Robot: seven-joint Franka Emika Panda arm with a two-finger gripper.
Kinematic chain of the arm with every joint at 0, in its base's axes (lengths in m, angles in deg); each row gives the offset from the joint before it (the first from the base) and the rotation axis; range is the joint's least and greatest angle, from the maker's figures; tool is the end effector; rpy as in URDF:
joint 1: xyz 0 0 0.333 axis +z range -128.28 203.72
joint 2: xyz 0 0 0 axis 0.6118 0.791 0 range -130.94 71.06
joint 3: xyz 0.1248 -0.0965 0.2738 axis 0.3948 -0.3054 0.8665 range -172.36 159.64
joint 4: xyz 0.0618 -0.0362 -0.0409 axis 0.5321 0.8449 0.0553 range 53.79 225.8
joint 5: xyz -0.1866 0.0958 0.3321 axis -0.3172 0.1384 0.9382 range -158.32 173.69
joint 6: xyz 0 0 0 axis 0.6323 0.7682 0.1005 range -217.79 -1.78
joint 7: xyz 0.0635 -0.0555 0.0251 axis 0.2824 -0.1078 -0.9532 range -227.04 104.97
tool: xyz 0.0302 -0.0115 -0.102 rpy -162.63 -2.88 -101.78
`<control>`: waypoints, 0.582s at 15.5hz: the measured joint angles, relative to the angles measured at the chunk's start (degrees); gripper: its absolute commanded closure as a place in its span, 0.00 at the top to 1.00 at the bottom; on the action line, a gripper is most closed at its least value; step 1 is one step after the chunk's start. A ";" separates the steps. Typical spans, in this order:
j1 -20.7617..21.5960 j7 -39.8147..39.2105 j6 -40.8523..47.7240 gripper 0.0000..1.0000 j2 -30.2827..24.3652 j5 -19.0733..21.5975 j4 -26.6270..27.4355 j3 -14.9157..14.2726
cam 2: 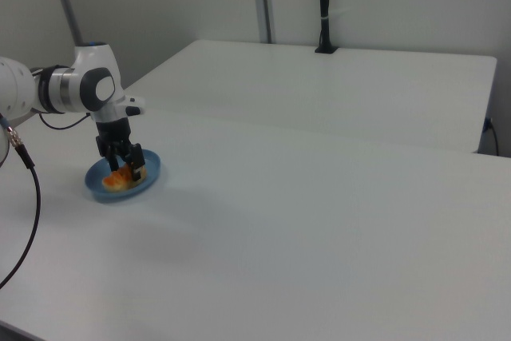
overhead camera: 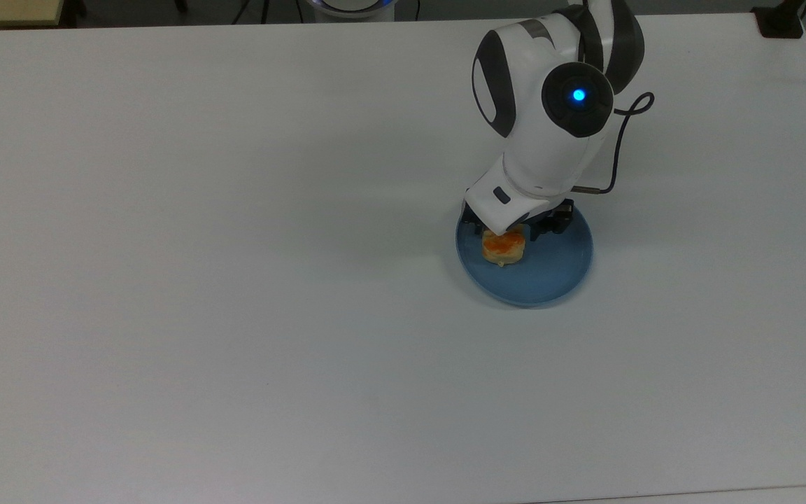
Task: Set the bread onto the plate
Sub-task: 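Raise the open gripper up away from the plate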
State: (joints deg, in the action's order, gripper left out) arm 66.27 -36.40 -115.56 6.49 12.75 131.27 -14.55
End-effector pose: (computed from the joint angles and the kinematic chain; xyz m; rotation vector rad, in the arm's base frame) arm 0.6570 0.2699 0.3203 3.0994 -0.1367 -0.1153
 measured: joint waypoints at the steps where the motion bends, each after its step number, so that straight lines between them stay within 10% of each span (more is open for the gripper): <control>1: -0.01 0.02 0.00 1.00 -0.03 0.07 -0.33 -0.04; 6: -2.98 -0.66 6.50 1.00 -7.02 -0.57 -1.34 0.36; 9: -12.22 -6.60 14.44 1.00 -17.58 -4.58 1.83 5.11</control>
State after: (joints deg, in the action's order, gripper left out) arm 54.05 -43.00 -101.13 -11.09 8.18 133.10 -9.44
